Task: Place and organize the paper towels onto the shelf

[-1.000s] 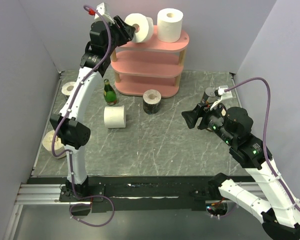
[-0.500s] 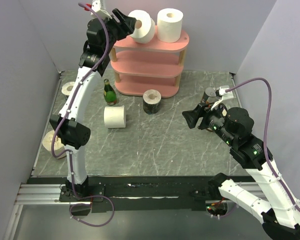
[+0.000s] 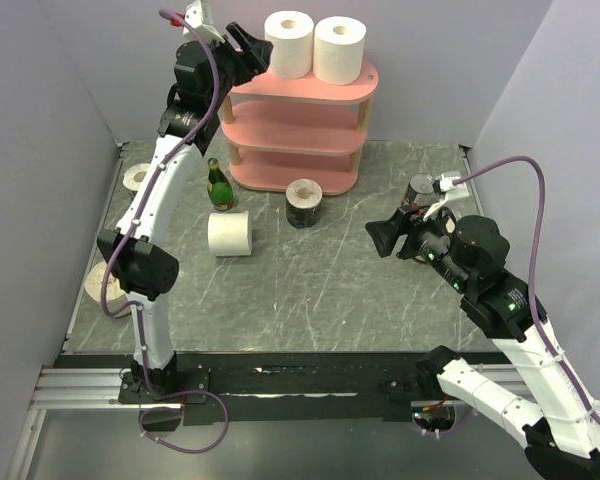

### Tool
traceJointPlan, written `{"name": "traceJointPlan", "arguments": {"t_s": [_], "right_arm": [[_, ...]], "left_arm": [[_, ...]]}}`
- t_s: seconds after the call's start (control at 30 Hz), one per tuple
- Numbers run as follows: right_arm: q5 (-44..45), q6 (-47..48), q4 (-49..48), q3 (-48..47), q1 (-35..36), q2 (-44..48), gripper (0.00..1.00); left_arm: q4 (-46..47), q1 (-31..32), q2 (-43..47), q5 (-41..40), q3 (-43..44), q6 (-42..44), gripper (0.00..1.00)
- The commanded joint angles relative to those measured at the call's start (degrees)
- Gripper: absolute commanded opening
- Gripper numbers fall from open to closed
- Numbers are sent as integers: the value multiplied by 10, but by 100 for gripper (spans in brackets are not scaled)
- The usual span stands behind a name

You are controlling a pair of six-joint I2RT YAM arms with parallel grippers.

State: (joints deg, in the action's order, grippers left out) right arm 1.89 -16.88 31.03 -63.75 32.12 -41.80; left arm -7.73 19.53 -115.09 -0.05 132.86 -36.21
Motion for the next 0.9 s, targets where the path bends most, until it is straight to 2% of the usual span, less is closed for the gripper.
{"name": "traceJointPlan", "arguments": {"t_s": [0.0, 0.1, 0.17, 0.27, 0.43, 0.5, 0.57, 0.6, 0.67, 0.73, 0.87], "right_arm": [[1, 1, -10, -16, 3, 8, 76], [0, 7, -6, -9, 2, 14, 76], [1, 11, -3, 5, 3, 18, 77], [-7, 20, -7, 29, 2, 36, 79], [-28, 15, -25, 72, 2, 65, 79], [-44, 11, -29, 85, 3, 70, 79], [-59, 6, -30, 93, 2, 73, 80], [-63, 6, -34, 102, 3, 75, 83], [-69, 8, -41, 114, 3, 81, 99], [-63, 7, -53, 129, 3, 90, 100], [-58, 9, -57, 139, 3, 100, 100]], "left_arm": [[-5, -3, 66, 2, -26, 17, 73], [-62, -3, 120, -25, -86, 28, 76], [-106, -3, 158, -48, -133, 35, 82], [-158, -3, 244, -80, -238, 56, 89], [-175, -9, 407, -95, -477, 69, 97], [-180, -29, 461, -70, -571, 56, 99], [-176, -48, 488, -41, -628, 54, 99], [-169, -70, 506, -23, -678, 54, 99], [-150, -98, 513, 58, -716, 51, 96], [-107, -131, 517, 141, -773, 40, 97], [-57, -145, 508, 175, -826, 20, 96]]}}
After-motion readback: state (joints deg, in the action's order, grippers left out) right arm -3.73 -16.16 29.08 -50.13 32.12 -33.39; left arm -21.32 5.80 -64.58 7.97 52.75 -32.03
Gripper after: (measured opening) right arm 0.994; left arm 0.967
